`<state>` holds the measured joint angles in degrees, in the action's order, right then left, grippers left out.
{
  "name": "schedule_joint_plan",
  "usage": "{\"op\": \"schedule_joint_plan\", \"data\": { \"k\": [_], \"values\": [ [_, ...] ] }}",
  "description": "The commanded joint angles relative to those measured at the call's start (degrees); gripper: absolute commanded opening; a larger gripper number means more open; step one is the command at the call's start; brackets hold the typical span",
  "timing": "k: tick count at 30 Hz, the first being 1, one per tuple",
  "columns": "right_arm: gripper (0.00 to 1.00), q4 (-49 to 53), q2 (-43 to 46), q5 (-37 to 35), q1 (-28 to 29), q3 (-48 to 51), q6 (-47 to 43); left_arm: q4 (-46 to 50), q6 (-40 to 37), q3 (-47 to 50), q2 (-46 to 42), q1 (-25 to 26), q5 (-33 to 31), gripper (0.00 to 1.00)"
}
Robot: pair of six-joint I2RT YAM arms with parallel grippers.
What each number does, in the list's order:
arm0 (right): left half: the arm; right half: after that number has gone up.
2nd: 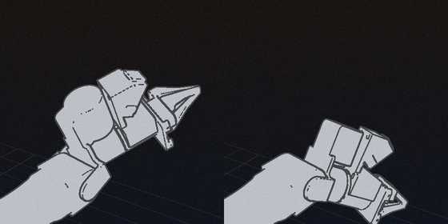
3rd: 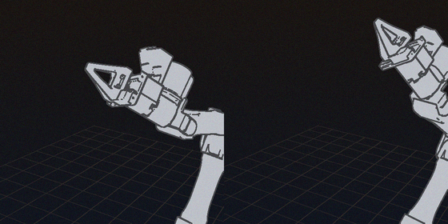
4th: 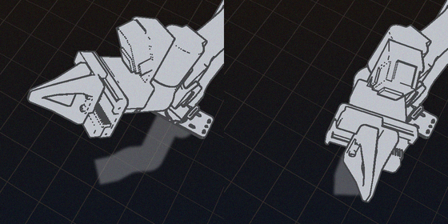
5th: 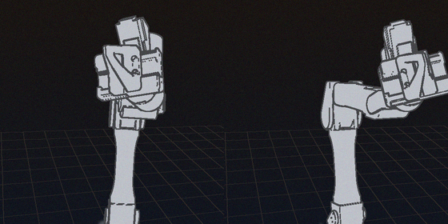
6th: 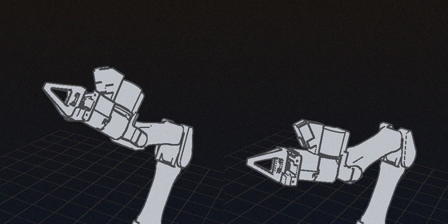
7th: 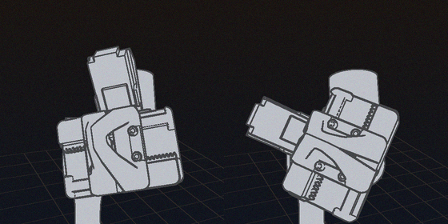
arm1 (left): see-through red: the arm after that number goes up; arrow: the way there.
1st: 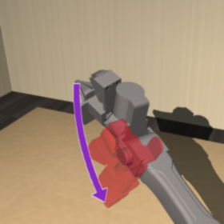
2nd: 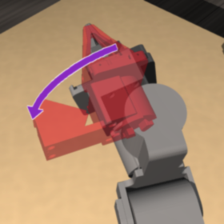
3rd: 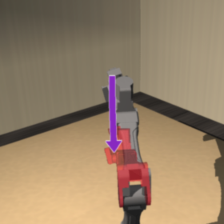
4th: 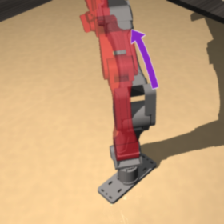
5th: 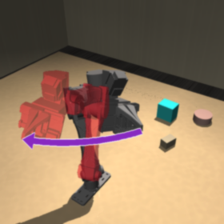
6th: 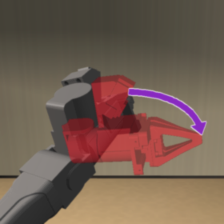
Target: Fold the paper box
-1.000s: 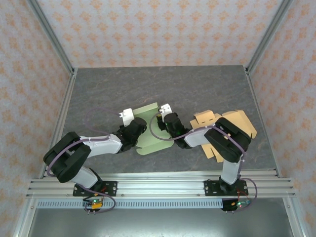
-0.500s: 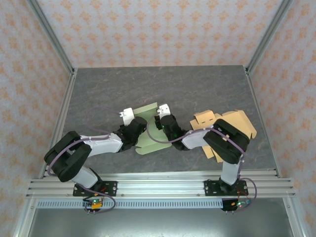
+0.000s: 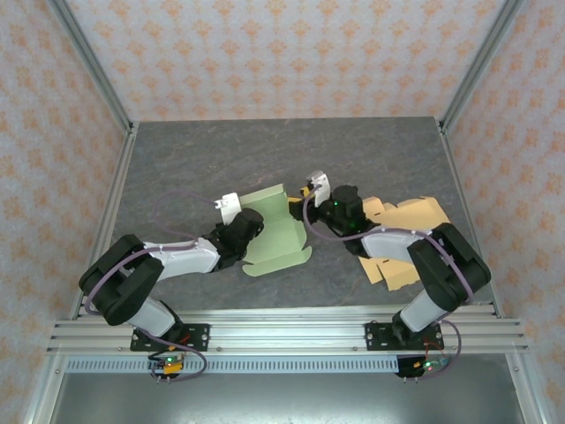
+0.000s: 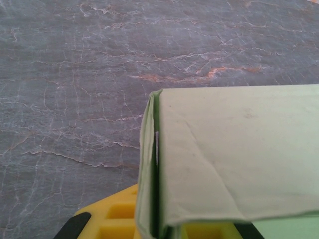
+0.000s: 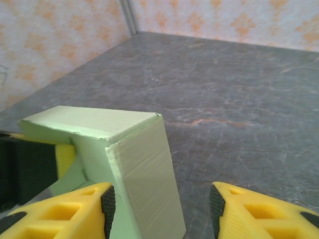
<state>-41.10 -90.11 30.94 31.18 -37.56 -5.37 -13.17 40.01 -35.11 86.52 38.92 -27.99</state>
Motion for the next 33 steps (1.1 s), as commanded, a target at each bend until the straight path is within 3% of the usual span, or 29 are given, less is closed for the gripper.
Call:
{"op": "schedule_joint_plan", "data": {
  "k": [1, 3, 4, 5, 9, 15, 18, 29, 33],
  "values": [
    [0.57, 10.0, 1.1, 17.1, -2.2, -3.8, -6.2, -2.5, -2.3, -0.2, 0.2, 0.0, 0.7, 0.0],
    [0.57, 20.2, 1.6, 18.2, -3.2, -6.6, -13.6, -4.2, -7.3, -0.6, -0.1, -0.4, 3.3, 0.0],
    [0.66, 24.7, 1.5, 19.1, -3.3, -7.8, -17.5, -4.2, -9.0, -0.9, -0.3, -0.7, 4.7, 0.0],
    [0.69, 30.1, 1.1, 19.8, -3.4, -9.3, -22.3, -4.5, -11.9, -1.3, -0.5, -0.8, 6.0, 0.0],
    [0.68, 48.5, -1.2, 25.2, -3.9, -15.8, -35.7, -5.1, -15.5, -1.4, -1.4, -1.3, 8.0, 0.0],
    [0.68, 47.2, -0.9, 25.7, -4.1, -15.7, -37.3, -10.0, -16.6, 0.5, -1.5, -2.2, 12.6, 0.0],
    [0.68, 47.1, -1.4, 22.5, -4.2, -16.3, -37.7, -10.9, -18.0, 0.7, -1.5, -2.2, 14.6, 0.0],
    [0.69, 40.3, 0.4, 13.6, -6.1, -13.2, -30.3, -9.9, -20.9, 1.2, -2.8, -2.2, 14.8, 0.0],
    [0.7, 38.6, 0.0, 17.1, -6.3, -12.8, -29.0, -10.6, -21.4, 1.4, -2.1, -2.2, 15.6, 0.0]
  ]
}}
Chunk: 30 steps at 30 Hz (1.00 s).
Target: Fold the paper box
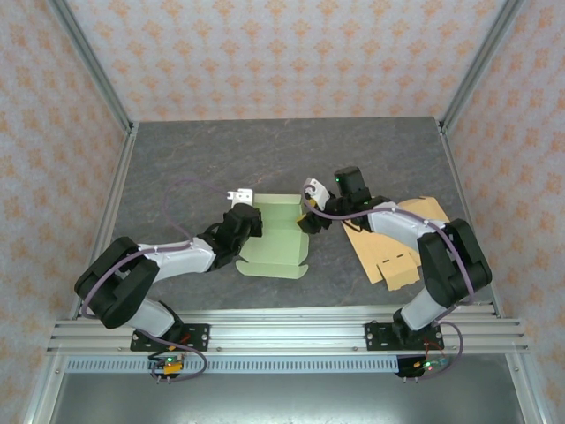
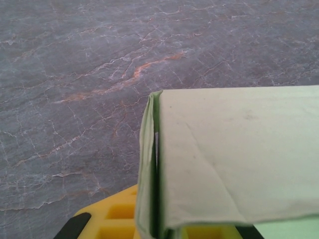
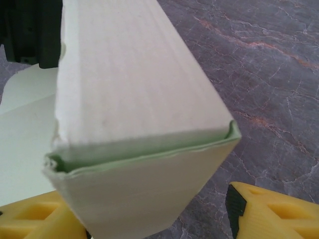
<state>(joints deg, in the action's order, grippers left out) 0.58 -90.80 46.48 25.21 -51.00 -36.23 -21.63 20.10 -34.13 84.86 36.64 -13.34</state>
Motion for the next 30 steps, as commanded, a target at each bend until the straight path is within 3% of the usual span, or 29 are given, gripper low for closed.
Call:
{"op": "schedule_joint_plan", "data": {
  "k": [1, 7, 10, 15, 22, 26, 30],
  "values": [
    [0.69, -3.3, 0.5, 2.3, -0.4, 0.3, 2.8, -2.3, -1.6, 0.4, -0.4, 0.1, 0.9, 0.0],
    [0.59, -1.2, -0.8, 10.9, -0.4, -2.0, 3.7, -2.3, -2.9, 0.3, -0.4, 0.1, 1.9, 0.0],
    [0.47, 2.7, -1.9, 14.6, -0.3, -3.9, 1.4, -1.8, -2.9, 0.0, -0.1, 0.1, 2.7, 0.0],
    [0.39, 3.1, -4.4, 10.9, -0.3, -5.6, 3.8, -1.6, -2.4, -0.6, 0.5, 0.1, 2.5, 0.0],
    [0.26, -5.8, -4.3, 3.8, 1.1, -3.6, 12.8, -0.7, -1.7, -1.2, 1.4, 0.2, 1.5, 0.0],
    [0.27, -9.3, -3.4, 3.9, 1.7, -2.1, 16.7, -1.1, -1.8, -1.2, 1.7, 0.2, 0.8, 0.0],
    [0.45, -11.0, -1.7, 4.4, 1.7, 0.3, 17.4, -0.9, -1.0, -1.3, 1.7, 0.1, 0.1, 0.0]
  ]
}}
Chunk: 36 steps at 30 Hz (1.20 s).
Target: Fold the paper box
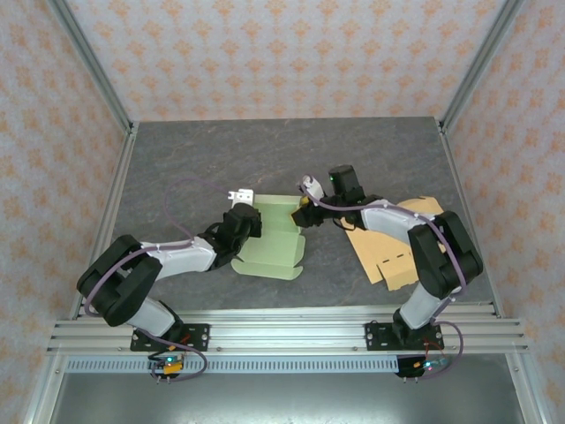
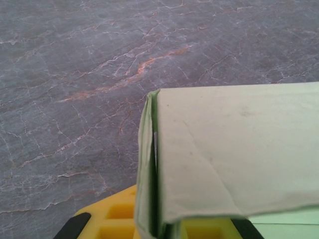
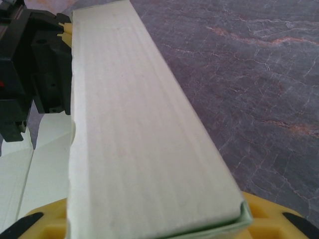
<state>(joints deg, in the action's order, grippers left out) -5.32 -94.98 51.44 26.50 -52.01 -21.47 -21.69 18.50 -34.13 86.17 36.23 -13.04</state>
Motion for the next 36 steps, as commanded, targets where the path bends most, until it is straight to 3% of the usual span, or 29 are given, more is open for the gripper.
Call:
{"op": "schedule_joint_plan", "data": {
  "k": [1, 6, 11, 19, 22, 24, 28, 32, 36],
  "values": [
    [0.5, -5.0, 3.1, -1.4, 0.4, 1.8, 2.2, -0.1, 1.5, -1.4, 0.4, 0.4, -1.1, 0.0],
    [0.62, -6.8, 7.0, -4.6, 0.4, 5.7, 1.3, 4.5, 6.7, -2.9, 0.4, -0.5, -4.6, 0.0],
    [0.65, -9.5, 12.1, -10.7, -0.1, 8.8, 3.9, 8.6, 11.3, -5.3, 2.0, -1.1, -6.3, 0.0],
    [0.65, -17.7, 28.4, -35.4, -0.4, 18.3, 26.9, 12.8, 23.7, -9.1, 2.6, -2.7, -5.5, 0.0],
    [0.63, -14.7, 36.3, -41.8, -0.3, 21.4, 38.7, 21.1, 34.0, -13.3, 3.0, -2.8, -9.9, 0.0],
    [0.61, -8.3, 39.7, -42.9, -0.3, 20.9, 48.6, 26.7, 41.0, -15.9, 3.5, -2.8, -12.7, 0.0],
    [0.59, 2.7, 39.3, -41.0, 1.7, 17.2, 61.0, 29.1, 49.7, -17.6, 3.5, -2.8, -13.2, 0.0],
    [0.61, -1.4, 36.6, -37.6, 7.3, 16.4, 63.8, 38.3, 55.8, -22.5, 4.8, -2.8, -13.1, 0.0],
    [0.63, -3.1, 31.1, -37.4, 11.3, 13.8, 68.9, 37.6, 56.7, -23.2, 5.6, -2.8, -11.4, 0.0]
  ]
}}
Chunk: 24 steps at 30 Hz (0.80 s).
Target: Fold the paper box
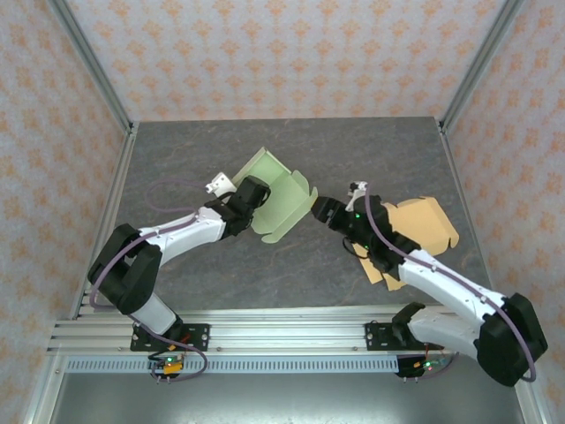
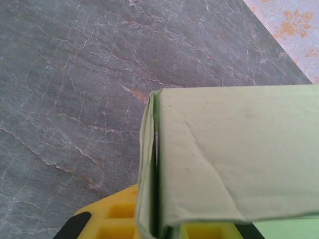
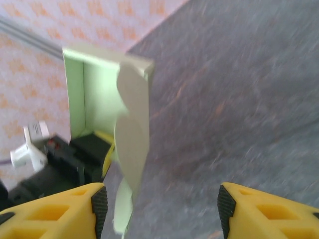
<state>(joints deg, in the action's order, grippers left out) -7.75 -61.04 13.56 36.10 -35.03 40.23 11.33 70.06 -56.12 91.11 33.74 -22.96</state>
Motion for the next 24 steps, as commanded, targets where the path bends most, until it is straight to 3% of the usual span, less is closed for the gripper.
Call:
{"op": "schedule_joint_plan", "data": {
  "k": [1, 8, 15, 18, 20, 24],
  "values": [
    [0.63, -1.3, -4.0, 0.5, 2.2, -3.3, 8.9, 3.9, 5.3, -0.9, 0.6, -0.4, -0.9, 0.0],
    [0.55, -2.6, -13.1, 0.7, 5.8, -9.3, 11.8, 2.0, 5.9, -0.1, 0.1, -0.3, 0.8, 0.0],
    [0.05, -0.2, -18.0, -1.7, 7.0, -13.4, 10.4, 0.4, 6.2, 0.7, -1.0, -0.4, 2.4, 0.01],
    [0.0, 1.9, -19.2, -3.2, 7.0, -14.9, 8.2, -3.4, 6.6, 3.1, -2.4, -0.4, 3.6, 0.26],
    [0.0, 3.1, -19.5, -4.4, 7.0, -15.5, 6.6, -6.5, 6.1, 5.2, -3.9, -0.4, 4.8, 0.5],
    [0.0, 9.0, -20.6, -7.1, 6.5, -18.8, -0.7, -8.7, 3.4, 7.8, -7.6, -0.4, 7.1, 0.73]
  ]
}}
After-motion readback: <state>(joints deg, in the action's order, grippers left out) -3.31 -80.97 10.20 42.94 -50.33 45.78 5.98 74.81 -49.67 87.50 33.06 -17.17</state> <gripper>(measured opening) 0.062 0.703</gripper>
